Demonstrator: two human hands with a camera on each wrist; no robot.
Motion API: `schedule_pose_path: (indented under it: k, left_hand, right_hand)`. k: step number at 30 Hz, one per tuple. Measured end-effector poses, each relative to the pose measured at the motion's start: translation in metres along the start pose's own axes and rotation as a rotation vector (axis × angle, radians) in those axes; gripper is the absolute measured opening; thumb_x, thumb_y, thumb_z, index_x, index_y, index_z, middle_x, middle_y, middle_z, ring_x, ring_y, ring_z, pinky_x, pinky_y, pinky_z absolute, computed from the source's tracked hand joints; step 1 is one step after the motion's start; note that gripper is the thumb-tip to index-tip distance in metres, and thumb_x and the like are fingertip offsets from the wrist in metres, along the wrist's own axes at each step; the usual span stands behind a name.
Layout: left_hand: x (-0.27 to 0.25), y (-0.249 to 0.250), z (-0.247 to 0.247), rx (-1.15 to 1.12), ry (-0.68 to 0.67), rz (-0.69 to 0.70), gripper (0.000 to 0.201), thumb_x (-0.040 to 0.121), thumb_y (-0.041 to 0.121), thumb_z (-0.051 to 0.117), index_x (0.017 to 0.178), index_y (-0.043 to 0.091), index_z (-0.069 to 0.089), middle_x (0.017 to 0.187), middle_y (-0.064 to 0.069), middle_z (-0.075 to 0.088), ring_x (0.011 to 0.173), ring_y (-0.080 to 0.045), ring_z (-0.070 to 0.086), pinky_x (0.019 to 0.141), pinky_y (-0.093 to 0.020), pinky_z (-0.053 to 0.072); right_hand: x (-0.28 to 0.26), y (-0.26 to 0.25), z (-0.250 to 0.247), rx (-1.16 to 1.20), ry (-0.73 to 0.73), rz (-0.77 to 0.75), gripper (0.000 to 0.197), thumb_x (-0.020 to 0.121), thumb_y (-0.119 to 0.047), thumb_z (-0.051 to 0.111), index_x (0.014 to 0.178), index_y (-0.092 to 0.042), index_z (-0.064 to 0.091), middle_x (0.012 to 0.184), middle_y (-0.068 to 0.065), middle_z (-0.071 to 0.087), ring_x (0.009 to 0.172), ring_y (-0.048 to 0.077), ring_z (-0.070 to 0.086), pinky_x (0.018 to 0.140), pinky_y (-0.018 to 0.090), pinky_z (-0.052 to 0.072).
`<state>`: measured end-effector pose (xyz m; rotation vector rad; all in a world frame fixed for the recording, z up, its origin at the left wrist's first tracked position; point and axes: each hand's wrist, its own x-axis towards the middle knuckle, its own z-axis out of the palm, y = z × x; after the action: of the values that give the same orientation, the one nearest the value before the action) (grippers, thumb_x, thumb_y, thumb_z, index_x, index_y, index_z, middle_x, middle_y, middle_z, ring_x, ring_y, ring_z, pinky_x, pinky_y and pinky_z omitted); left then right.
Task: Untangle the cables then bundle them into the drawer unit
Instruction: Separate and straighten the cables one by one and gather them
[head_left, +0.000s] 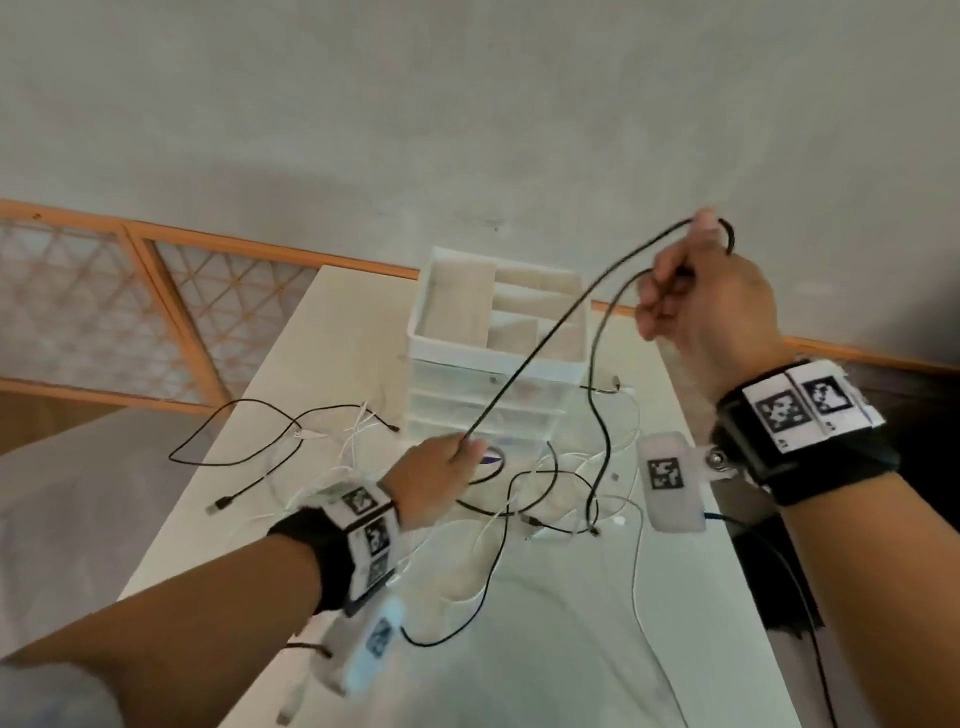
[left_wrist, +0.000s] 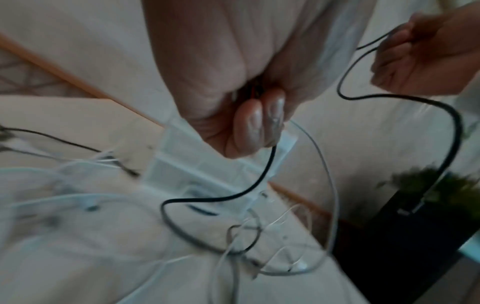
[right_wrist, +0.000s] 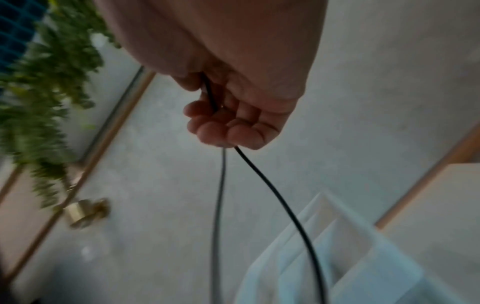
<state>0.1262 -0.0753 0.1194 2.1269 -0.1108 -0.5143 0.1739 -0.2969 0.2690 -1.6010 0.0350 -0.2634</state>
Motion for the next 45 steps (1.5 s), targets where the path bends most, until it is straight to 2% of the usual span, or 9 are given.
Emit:
schedule_pose_path:
  k: [5, 9, 16, 22, 25, 32, 37, 41, 45]
  left_hand:
    - [-0.007, -0.053, -0.037, 0.049, 0.074, -0.155, 0.041, 0.102, 0.046, 0.038, 0.078, 0.014, 0.047, 0.064, -0.001, 0.046, 0.045, -0.013, 0.035, 0.042, -0.023, 0.029]
    - [-0.011, -0.039, -0.065, -0.181, 0.162, -0.119, 0.042, 0.097, 0.048, 0.052, 0.074, 0.015, 0.04, 0.058, 0.0, 0.039, 0.04, -0.011, 0.029, 0.037, -0.02, 0.023]
    - [-0.031, -0.001, -0.097, -0.491, 0.128, 0.072, 0.034, 0.102, 0.04, 0.045, 0.077, 0.016, 0.044, 0.062, 0.003, 0.04, 0.048, -0.01, 0.026, 0.042, -0.02, 0.022]
    - [-0.034, 0.004, -0.092, -0.421, 0.028, 0.177, 0.031, 0.105, 0.027, 0.043, 0.091, 0.011, 0.065, 0.064, 0.003, 0.042, 0.056, -0.01, 0.034, 0.048, -0.017, 0.029]
    - [-0.034, 0.019, -0.084, -0.406, -0.025, 0.26, 0.031, 0.104, 0.026, 0.044, 0.097, 0.011, 0.07, 0.069, -0.004, 0.039, 0.062, -0.015, 0.034, 0.054, -0.019, 0.03]
    - [-0.056, 0.022, -0.109, -0.313, 0.079, 0.338, 0.04, 0.099, 0.044, 0.045, 0.071, 0.015, 0.051, 0.066, 0.004, 0.038, 0.061, -0.01, 0.031, 0.057, -0.021, 0.03]
    - [-0.054, -0.009, -0.11, 0.381, 0.076, 0.199, 0.049, 0.099, 0.053, 0.037, 0.068, 0.015, 0.038, 0.06, 0.006, 0.039, 0.052, -0.006, 0.035, 0.053, -0.018, 0.033]
    - [-0.043, -0.045, -0.093, 0.444, 0.166, 0.131, 0.038, 0.104, 0.038, 0.035, 0.072, 0.019, 0.038, 0.061, 0.003, 0.046, 0.058, -0.015, 0.043, 0.054, -0.023, 0.031]
    - [-0.038, -0.05, -0.085, 0.453, 0.205, 0.116, 0.034, 0.105, 0.031, 0.038, 0.073, 0.02, 0.038, 0.061, 0.002, 0.047, 0.056, -0.017, 0.042, 0.053, -0.028, 0.03]
  right_hand:
    - [0.015, 0.041, -0.043, -0.721, -0.048, 0.053, 0.044, 0.097, -0.039, 0.056, 0.071, -0.004, 0.058, 0.059, 0.012, 0.064, 0.046, 0.023, 0.06, 0.055, 0.038, 0.052]
    - [0.025, 0.057, -0.044, -0.638, 0.131, 0.012, 0.014, 0.094, -0.023, 0.061, 0.095, -0.01, 0.066, 0.076, 0.016, 0.07, 0.057, 0.025, 0.065, 0.058, 0.037, 0.053]
    - [0.019, 0.118, -0.045, -0.95, -0.129, 0.261, 0.066, 0.087, -0.012, 0.071, 0.145, -0.023, 0.042, 0.137, 0.006, 0.053, 0.089, 0.031, 0.07, 0.068, 0.034, 0.054]
    - [-0.033, 0.083, 0.02, -0.877, -0.423, -0.032, 0.095, 0.074, -0.029, 0.084, 0.148, -0.046, 0.028, 0.094, -0.018, 0.047, 0.081, 0.003, 0.051, 0.074, 0.021, 0.04]
    - [-0.051, 0.087, 0.057, -0.81, -0.54, -0.157, 0.06, 0.076, -0.047, 0.08, 0.129, -0.047, 0.053, 0.078, -0.026, 0.048, 0.066, -0.006, 0.049, 0.068, 0.012, 0.037]
    - [-0.015, 0.14, 0.015, -1.198, -0.335, 0.111, 0.043, 0.091, -0.054, 0.06, 0.068, -0.019, 0.066, 0.07, -0.002, 0.066, 0.075, 0.022, 0.063, 0.077, 0.033, 0.051]
    - [0.029, 0.134, -0.02, -0.937, 0.082, 0.074, 0.016, 0.082, -0.04, 0.071, 0.084, -0.025, 0.066, 0.075, -0.003, 0.072, 0.079, 0.024, 0.071, 0.079, 0.04, 0.059]
    - [0.015, 0.139, -0.011, -1.143, -0.265, 0.25, 0.072, 0.085, -0.026, 0.074, 0.148, -0.023, 0.038, 0.099, 0.001, 0.073, 0.101, 0.025, 0.063, 0.09, 0.033, 0.049]
    - [-0.014, 0.121, 0.013, -1.123, -0.194, 0.204, 0.066, 0.08, -0.025, 0.066, 0.14, -0.026, 0.04, 0.083, 0.0, 0.069, 0.083, 0.019, 0.06, 0.08, 0.033, 0.049]
